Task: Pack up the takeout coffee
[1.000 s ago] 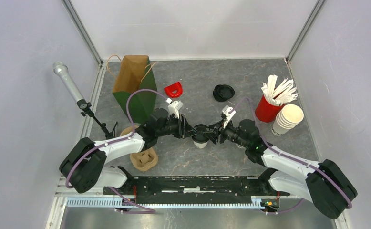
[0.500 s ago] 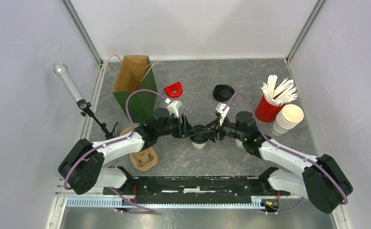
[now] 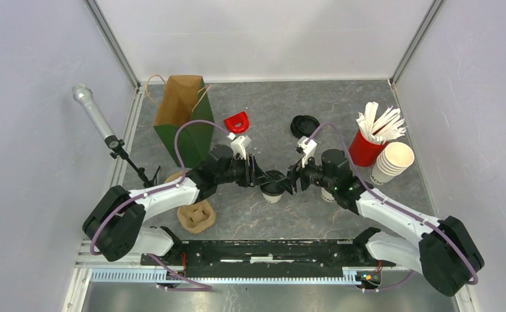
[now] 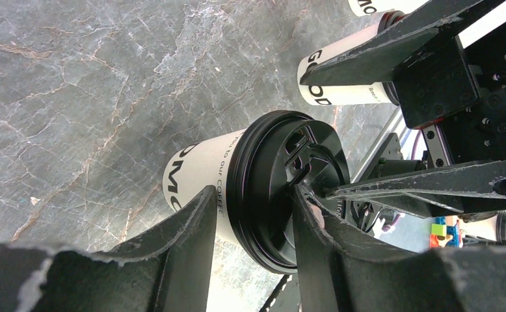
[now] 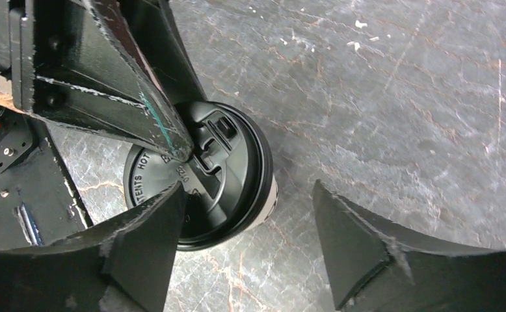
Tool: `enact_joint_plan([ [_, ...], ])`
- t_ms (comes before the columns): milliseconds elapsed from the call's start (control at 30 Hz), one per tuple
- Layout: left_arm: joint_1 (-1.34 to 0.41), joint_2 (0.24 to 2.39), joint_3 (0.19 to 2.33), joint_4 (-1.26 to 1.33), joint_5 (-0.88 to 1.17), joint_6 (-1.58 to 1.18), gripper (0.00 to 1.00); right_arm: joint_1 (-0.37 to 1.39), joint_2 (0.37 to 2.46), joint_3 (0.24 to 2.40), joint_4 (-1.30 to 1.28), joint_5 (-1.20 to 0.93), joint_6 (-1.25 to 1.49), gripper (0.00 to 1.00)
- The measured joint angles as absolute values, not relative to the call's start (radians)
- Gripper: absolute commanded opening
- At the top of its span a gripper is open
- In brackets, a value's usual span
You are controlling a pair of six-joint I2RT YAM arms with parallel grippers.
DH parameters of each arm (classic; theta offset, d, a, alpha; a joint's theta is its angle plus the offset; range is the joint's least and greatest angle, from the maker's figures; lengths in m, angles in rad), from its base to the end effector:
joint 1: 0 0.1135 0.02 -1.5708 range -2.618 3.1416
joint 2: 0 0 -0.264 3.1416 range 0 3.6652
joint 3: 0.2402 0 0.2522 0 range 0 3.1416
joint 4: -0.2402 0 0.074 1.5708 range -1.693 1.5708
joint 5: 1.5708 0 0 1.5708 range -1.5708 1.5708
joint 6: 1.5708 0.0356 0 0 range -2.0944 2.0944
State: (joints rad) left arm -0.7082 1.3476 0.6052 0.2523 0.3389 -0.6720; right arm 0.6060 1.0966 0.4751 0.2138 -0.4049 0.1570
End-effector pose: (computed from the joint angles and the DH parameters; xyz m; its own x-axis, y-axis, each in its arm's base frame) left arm 0.2031 -0.1895 0.1989 -0.8004 -0.0876 -0.5930 0.4319 0.6019 -0.6717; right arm 0.1823 0.1434 0.2122 -0.4502 -0.1371 -0.8823 -0.7597 0.5781 0.2978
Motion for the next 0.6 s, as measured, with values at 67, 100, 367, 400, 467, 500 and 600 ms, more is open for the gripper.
enact_joint_plan([
  [67,-0.709,1.348,0.605,0.254,0.339,-0.672,0.48,0.606,1.071,0.475,0.175,-0.383,0.185,0.82],
  [100,-0.709,1.348,0.605,0.255,0.339,-0.672,0.48,0.606,1.056,0.476,0.155,-0.376,0.199,0.81],
  [367,-0.709,1.347,0.604,0.258,0.339,-0.672,0.48,0.606,0.990,0.479,0.052,-0.376,0.286,0.64],
  [400,-0.709,1.347,0.604,0.260,0.339,-0.672,0.47,0.606,0.981,0.485,0.034,-0.376,0.291,0.61],
  [467,-0.709,1.347,0.604,0.260,0.339,-0.672,0.48,0.607,0.965,0.495,0.008,-0.376,0.292,0.60],
  [500,-0.709,1.347,0.604,0.262,0.339,-0.672,0.48,0.607,0.958,0.504,-0.010,-0.376,0.293,0.60],
  [600,-0.710,1.347,0.604,0.263,0.339,-0.672,0.47,0.616,0.924,0.527,-0.040,-0.368,0.292,0.60],
])
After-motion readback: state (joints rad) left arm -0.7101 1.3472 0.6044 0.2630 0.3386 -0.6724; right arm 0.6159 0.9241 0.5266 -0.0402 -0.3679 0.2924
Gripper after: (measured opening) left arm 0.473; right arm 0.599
